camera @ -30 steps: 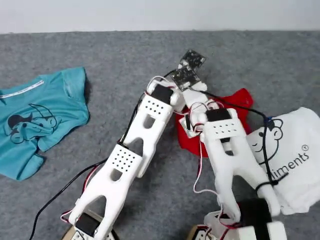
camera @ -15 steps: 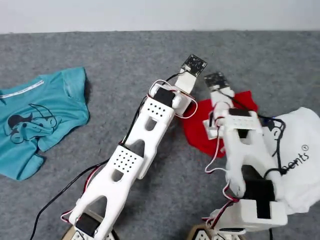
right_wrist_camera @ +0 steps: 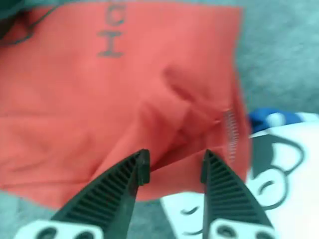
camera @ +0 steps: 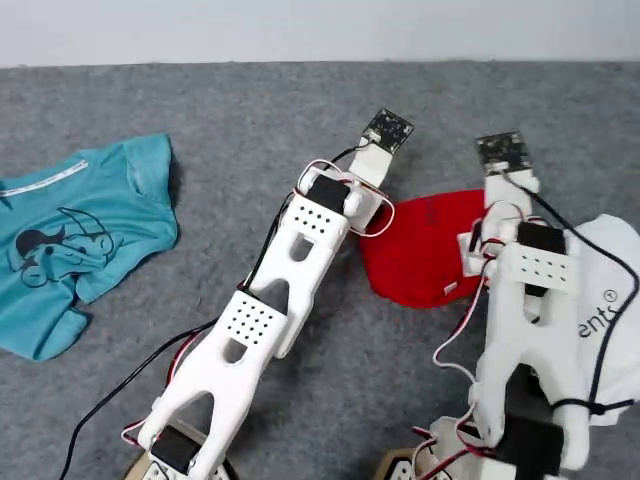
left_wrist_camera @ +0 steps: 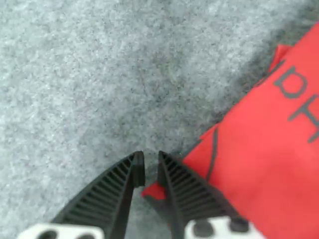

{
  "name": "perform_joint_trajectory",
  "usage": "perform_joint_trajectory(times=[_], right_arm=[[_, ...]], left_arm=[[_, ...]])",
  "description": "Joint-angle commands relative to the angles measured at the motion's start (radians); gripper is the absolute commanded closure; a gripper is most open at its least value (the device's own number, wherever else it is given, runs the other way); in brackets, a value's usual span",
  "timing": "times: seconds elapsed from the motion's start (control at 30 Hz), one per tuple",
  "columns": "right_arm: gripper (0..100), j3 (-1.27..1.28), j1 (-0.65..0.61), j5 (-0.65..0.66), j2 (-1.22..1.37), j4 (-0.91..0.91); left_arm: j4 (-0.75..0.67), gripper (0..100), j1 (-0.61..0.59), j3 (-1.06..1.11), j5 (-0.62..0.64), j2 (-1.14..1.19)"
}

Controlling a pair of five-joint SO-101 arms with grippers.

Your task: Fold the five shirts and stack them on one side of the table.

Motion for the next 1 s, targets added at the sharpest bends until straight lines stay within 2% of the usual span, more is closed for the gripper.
perform_joint_trajectory(times=[0.0,0.13,0.33,0.53,0.83,0.97], right_arm=[[80.9,-0.023,0.03,-0.008,0.074,-0.151],[80.7,-0.195,0.031,-0.092,0.246,-0.159],[75.4,-0.606,0.028,-0.098,0.506,0.036],[75.1,-0.91,0.022,-0.069,0.797,0.223],[75.7,-0.984,-0.111,-0.04,0.98,0.407],[86.4,-0.982,-0.171,0.055,1.018,0.446]], left_arm=[[-0.011,95,0.006,-0.065,-0.014,-0.015],[-0.008,95,0.006,-0.065,-0.014,-0.015],[-0.008,95,0.006,-0.065,-0.014,-0.015],[-0.008,95,0.006,-0.065,-0.014,-0.015],[-0.008,95,0.006,-0.065,-0.014,-0.015],[-0.008,95,0.006,-0.065,-0.014,-0.015]])
